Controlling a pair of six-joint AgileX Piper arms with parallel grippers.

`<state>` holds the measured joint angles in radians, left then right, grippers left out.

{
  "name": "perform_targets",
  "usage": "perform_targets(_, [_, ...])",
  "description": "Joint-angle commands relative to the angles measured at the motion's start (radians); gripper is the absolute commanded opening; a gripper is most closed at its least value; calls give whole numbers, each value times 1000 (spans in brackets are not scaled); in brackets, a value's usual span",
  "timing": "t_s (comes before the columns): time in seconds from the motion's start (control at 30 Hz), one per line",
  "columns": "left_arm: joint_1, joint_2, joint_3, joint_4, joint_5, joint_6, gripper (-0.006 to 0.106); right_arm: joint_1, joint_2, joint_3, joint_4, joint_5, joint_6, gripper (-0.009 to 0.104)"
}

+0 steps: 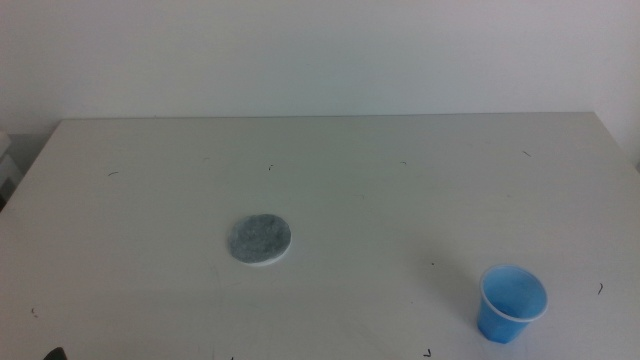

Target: Place an empty cup on a cup mat.

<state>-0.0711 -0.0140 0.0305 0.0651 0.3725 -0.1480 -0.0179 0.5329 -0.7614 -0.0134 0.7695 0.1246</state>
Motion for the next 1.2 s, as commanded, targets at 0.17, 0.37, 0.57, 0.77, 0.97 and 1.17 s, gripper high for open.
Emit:
perform_targets(0.17, [1,-11,-6,0,-68,-11,105,-5,210,-305,82,238,-18,82])
perform_targets(0.37, [1,-11,-6,0,-68,-11,105,-5,375,-482,125,422,-53,82])
perform_targets(0.57, [1,-11,-6,0,-68,-11,105,-1,514,-594,142,524,-38,82])
perform_targets(0.77, [1,-11,-6,0,-68,-11,105,97,602,-626,126,524,18,82])
perform_targets(0.97, [1,-11,-6,0,-68,-11,105,231,668,-624,51,523,75,82])
perform_targets(1.17, [1,-11,-6,0,-68,-11,105,331,700,-571,-35,520,149,82])
